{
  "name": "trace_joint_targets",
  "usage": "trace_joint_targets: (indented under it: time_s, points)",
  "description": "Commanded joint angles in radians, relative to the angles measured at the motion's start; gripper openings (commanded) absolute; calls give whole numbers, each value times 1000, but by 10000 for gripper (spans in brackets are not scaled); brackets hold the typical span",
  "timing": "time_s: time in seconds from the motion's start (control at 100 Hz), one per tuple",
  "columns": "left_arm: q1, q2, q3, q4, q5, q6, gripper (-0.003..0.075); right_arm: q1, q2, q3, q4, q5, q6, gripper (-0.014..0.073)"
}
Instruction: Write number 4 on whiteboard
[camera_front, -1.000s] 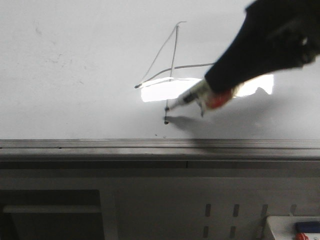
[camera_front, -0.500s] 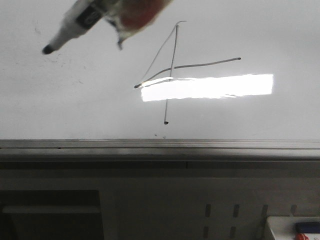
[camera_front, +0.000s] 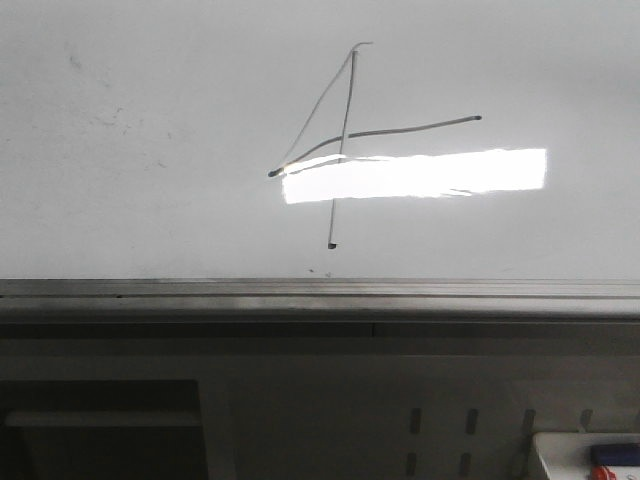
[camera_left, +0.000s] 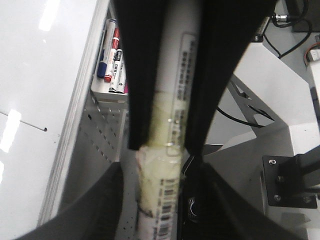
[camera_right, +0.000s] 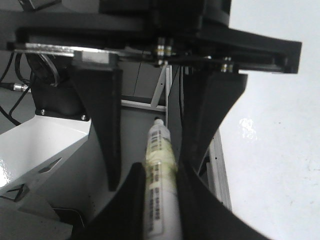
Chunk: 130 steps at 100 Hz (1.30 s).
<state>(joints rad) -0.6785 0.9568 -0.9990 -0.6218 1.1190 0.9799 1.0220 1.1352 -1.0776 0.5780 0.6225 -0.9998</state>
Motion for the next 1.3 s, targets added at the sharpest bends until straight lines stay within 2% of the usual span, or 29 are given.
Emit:
trace_joint_targets:
  time_s: [0.0, 0.26, 0.38, 0.45, 0.55, 0.6, 0.67, 0.78, 0.85, 0.94, 1.04, 1.16, 1.29]
  points:
    - [-9, -6, -32, -59, -60, 0, 214, 2, -17, -39, 18, -33, -15, -53]
    - [-9, -6, -32, -82, -69, 0, -5, 2, -17, -39, 20, 8, -15, -53]
    - [-9, -6, -32, -82, -67, 0, -20, 2, -17, -39, 28, -17, 0, -19]
    - [-9, -6, -32, -86, -65, 0, -20, 0, -17, -39, 28, -23, 0, 83]
    - [-9, -6, -28, -90, -74, -11, -20, -23, -34, -39, 28, -53, 13, 343]
    - [-9, -6, -20, -90, -97, -29, -20, -43, -49, -39, 28, -67, 16, 445]
    - [-9, -6, 1, -90, -158, -58, -20, -85, -80, -39, 28, -77, 46, 510]
    - [-9, -15, 76, -96, -336, -128, -20, -180, -135, -34, 28, -64, 157, 487]
    - [-9, -18, 143, -124, -492, -170, -20, -238, -170, -15, 28, -51, 193, 410]
    - [-9, -16, 237, -213, -692, -183, -20, -293, -211, 27, 28, -44, 195, 219]
    - [-9, -7, 325, -346, -904, -183, -20, -332, -257, 85, 28, -55, 195, -69]
    - [-9, 33, 382, -463, -1061, -183, -20, -351, -307, 154, 28, -103, 203, -48]
    - [-9, 114, 385, -470, -1119, -183, -20, -351, -335, 206, 28, -162, 209, -48]
